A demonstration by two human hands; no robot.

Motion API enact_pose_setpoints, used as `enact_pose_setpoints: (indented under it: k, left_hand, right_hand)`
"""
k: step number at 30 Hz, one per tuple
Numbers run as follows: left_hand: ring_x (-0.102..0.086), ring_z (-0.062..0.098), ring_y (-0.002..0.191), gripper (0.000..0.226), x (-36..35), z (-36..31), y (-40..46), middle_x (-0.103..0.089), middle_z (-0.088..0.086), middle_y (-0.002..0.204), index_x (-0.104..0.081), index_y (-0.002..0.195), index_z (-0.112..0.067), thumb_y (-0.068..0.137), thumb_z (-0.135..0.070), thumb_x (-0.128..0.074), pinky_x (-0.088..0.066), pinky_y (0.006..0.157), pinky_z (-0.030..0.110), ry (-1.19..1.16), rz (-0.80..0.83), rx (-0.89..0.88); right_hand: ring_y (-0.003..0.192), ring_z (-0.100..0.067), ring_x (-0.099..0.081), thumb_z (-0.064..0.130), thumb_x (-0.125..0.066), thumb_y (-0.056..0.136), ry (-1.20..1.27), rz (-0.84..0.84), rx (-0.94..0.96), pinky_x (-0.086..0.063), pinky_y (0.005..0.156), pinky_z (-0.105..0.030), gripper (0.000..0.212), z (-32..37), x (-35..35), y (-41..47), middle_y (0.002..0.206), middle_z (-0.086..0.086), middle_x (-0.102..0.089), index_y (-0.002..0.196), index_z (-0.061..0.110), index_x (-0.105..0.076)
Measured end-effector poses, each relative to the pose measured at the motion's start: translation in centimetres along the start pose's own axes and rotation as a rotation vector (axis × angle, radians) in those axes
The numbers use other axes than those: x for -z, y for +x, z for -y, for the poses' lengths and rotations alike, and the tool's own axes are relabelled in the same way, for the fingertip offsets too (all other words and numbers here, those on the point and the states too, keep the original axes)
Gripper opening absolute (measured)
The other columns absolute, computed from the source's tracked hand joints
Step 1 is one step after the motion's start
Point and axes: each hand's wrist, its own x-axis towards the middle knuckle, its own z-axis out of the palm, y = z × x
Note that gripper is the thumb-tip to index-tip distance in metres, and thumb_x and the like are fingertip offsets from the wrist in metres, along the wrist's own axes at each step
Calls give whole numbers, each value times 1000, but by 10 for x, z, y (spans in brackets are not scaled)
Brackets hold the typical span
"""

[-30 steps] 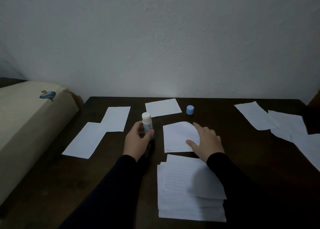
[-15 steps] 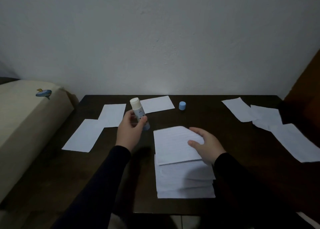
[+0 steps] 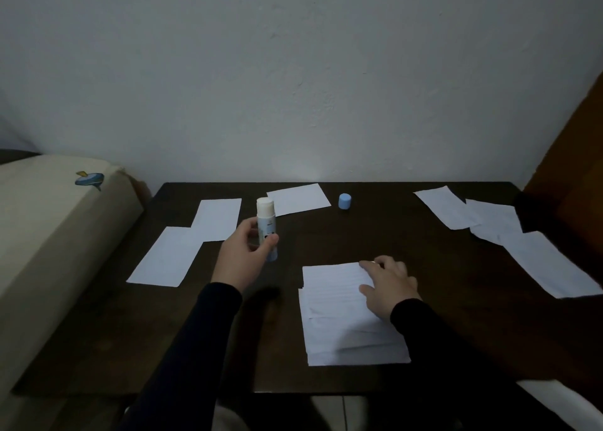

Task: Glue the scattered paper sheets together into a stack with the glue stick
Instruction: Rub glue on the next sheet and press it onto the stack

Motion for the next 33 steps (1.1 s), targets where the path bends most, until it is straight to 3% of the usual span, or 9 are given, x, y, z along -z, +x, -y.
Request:
enact_pose_setpoints:
  k: [7, 11, 19, 24, 27, 33]
  left_hand:
    - [-47, 7, 100, 50, 17, 10, 11, -53, 2, 134, -43, 137, -23, 91, -33, -61, -42, 81, 24, 4, -3, 37]
    - [-53, 19, 117, 52, 24, 17, 20, -51, 3, 138, -42, 138, -24, 91, -34, -61, -47, 91, 32, -12, -10, 88]
    - [-54, 17, 118, 51, 30, 33, 38, -52, -1, 137, -43, 137, -28, 91, -37, -61, -48, 89, 29, -21, 23, 115]
    - [-54, 16, 117, 51, 33, 39, 49, -53, -2, 137, -43, 137, -28, 91, -38, -61, -47, 88, 26, -8, 23, 113]
    - [-54, 15, 116, 51, 33, 40, 54, -53, -2, 136, -43, 137, -28, 91, -38, -61, -47, 87, 25, -20, 23, 104]
    - [-52, 11, 112, 52, 25, 31, 50, -52, -3, 137, -43, 139, -25, 91, -35, -62, -44, 86, 24, -34, 49, 74]
  right_hand:
    - [129, -15, -34, 33, -57, 94, 179, -115, 126, -33, 107, -36, 46, 49, 9, 13, 140, 7, -39, 138, 35, -45]
    - [128, -17, -38, 34, -57, 93, 273, -102, 151, -37, 107, -38, 42, 94, 7, 45, 139, 3, -42, 134, 32, -49]
    - [135, -21, -33, 38, -54, 94, 66, -137, 202, -30, 108, -44, 46, 141, 2, 125, 146, -2, -37, 138, 28, -46]
    - [147, -24, -12, 49, -45, 96, -66, -68, 151, -17, 114, -54, 63, 139, -7, 155, 161, -1, -13, 151, 31, -21]
    - [147, -25, -11, 56, -35, 97, -197, 5, 163, -15, 115, -54, 63, 132, -9, 159, 161, -1, -12, 152, 31, -17]
    - [146, -25, -12, 61, -31, 95, -265, 23, 249, -16, 115, -53, 65, 114, -17, 115, 161, -1, -12, 152, 32, -16]
